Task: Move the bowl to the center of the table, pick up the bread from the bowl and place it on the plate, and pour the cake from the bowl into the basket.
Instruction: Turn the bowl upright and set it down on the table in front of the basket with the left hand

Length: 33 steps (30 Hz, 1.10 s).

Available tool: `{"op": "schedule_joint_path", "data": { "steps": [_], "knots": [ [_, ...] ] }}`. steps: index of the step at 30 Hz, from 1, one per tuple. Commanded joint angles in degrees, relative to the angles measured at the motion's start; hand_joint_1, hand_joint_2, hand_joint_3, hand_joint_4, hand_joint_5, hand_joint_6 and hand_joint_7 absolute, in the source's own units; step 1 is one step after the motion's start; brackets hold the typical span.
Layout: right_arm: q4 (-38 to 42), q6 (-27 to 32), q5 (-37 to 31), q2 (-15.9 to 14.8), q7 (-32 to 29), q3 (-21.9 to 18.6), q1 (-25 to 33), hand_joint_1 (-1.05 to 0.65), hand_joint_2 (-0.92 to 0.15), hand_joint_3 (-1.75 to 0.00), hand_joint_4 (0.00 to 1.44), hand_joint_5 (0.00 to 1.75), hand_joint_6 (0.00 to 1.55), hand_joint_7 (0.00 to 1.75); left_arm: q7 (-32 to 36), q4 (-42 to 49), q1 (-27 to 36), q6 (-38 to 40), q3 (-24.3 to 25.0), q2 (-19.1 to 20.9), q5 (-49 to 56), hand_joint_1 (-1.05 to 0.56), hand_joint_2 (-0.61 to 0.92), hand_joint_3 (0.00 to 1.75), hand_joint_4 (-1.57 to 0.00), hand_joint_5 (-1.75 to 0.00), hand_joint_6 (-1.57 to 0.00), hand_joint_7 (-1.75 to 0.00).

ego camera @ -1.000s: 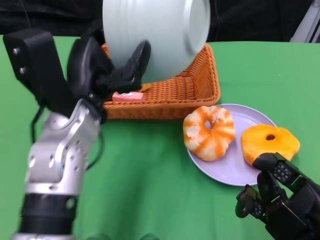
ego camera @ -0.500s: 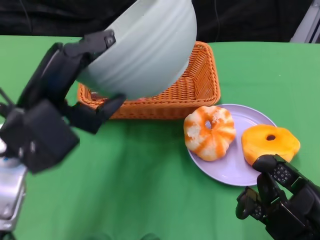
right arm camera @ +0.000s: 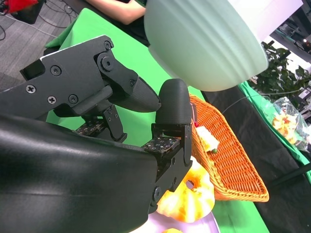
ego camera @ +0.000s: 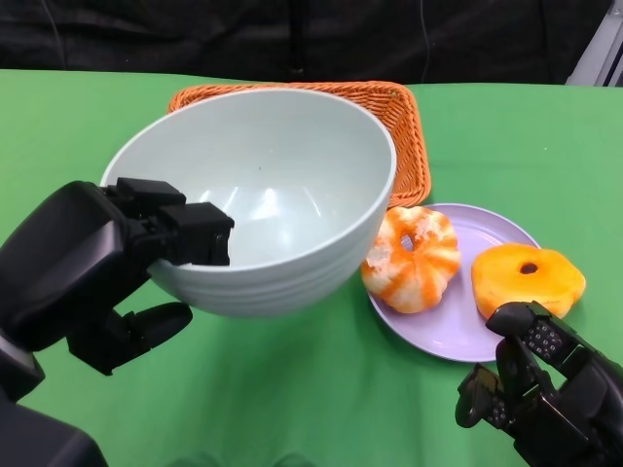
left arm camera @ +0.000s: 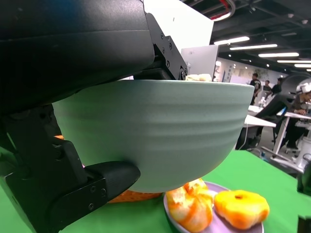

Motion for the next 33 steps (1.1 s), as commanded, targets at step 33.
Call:
{"op": "schedule_joint_path", "data": {
  "steps": [33],
  "knots": [
    [-1.1, 1.4, 2.1, -0.2, -2.2, -0.8, 0.1, -0.17, -0.67, -1.04, 0.80, 1.75, 0.58, 1.75, 32.7, 22.2, 2.6, -16.7, -4.0, 5.4, 37.2, -0.07, 0.24, 1.09, -0.96, -1.75, -0.87, -1.60]
  ]
}}
